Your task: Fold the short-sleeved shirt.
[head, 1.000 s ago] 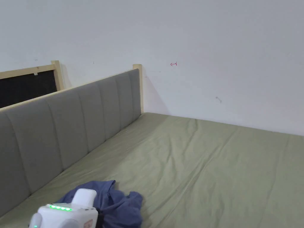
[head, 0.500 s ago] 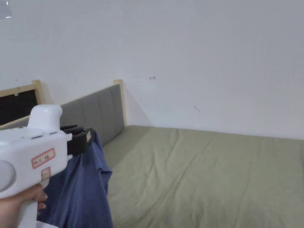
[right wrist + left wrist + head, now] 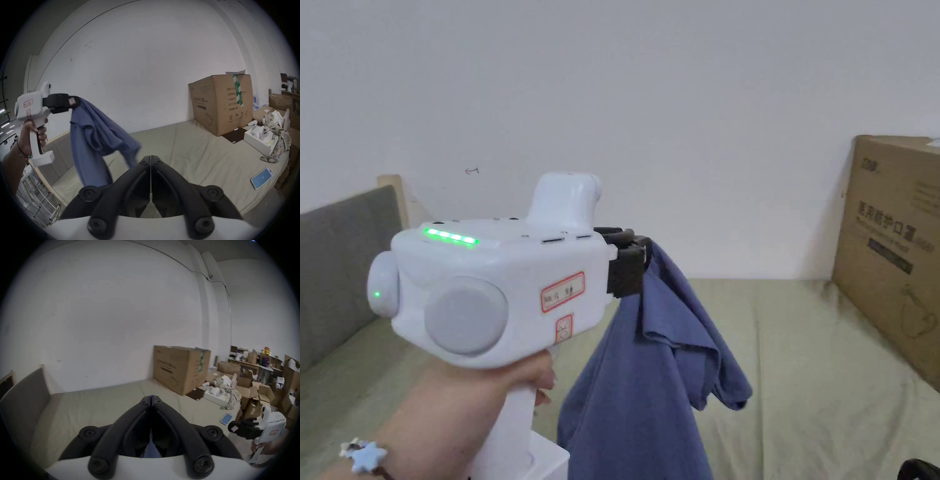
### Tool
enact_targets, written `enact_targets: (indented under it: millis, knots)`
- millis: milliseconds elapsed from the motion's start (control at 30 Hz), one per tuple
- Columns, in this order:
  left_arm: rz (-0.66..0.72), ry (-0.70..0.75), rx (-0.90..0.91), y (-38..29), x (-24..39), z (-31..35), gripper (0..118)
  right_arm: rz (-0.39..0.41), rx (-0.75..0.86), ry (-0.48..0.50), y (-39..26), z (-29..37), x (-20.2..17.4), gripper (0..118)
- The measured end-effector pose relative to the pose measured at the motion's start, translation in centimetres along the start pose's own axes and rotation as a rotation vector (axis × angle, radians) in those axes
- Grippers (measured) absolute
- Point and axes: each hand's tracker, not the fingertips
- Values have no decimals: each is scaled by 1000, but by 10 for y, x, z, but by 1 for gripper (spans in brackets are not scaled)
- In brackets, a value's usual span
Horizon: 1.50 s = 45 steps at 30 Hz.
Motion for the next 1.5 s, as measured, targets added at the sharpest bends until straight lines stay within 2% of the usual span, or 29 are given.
enact_targets:
  millis: [167, 367, 400, 467, 500, 533, 633, 700, 800, 900, 1000, 1033, 1067, 1100, 1133, 1200, 1233, 1500]
  knots:
    - [-44, -24, -206, -62, 28, -65, 0, -24, -15, -46, -4, 5, 23, 0]
    - [99, -45, -601, -213, 22, -117, 1, -40, -75, -71, -21, -4, 39, 0]
    - [123, -41, -648, -236, 20, -121, 9, -38, -87, -72, -24, -6, 40, 0]
    - [184, -32, -698, -270, 20, -120, 49, -34, -112, -76, -32, -11, 41, 0]
    - [208, -26, -710, -279, 18, -119, 77, -34, -127, -77, -35, -14, 42, 0]
    - [225, -28, -718, -286, 16, -119, 112, -37, -141, -75, -38, -16, 42, 0]
    - [227, -18, -726, -284, 14, -108, 118, -37, -171, -71, -45, -22, 41, 0]
    - [248, -39, -664, -263, 8, -101, 111, -32, -180, -67, -46, -24, 38, 0]
    - [167, -5, -506, -217, 7, -71, 111, -21, -168, -56, -40, -25, 33, 0]
    - [75, 126, -243, -179, 12, -18, 112, -9, -109, -36, -31, -24, 27, 0]
    - [111, 258, 24, -172, 20, 46, 110, 22, -25, -30, -26, -21, 19, 0]
    - [132, 298, 91, -174, 24, 65, 102, 31, 9, -36, -26, -20, 16, 0]
    - [139, 326, 132, -178, 27, 79, 83, 37, 38, -37, -26, -19, 14, 0]
    - [134, 351, 167, -182, 30, 91, 49, 39, 68, -39, -27, -17, 11, 0]
    - [112, 396, 171, -186, 35, 98, 0, 40, 96, -47, -28, -16, 8, 0]
    - [6, 564, 114, -197, 44, 105, 0, 40, 140, -61, -31, -14, 4, 0]
    - [20, 588, 148, -198, 46, 110, 0, 41, 152, -68, -33, -13, 1, 0]
    - [54, 603, 106, -215, 44, 117, 0, 60, 131, -50, -35, -15, -10, 0]
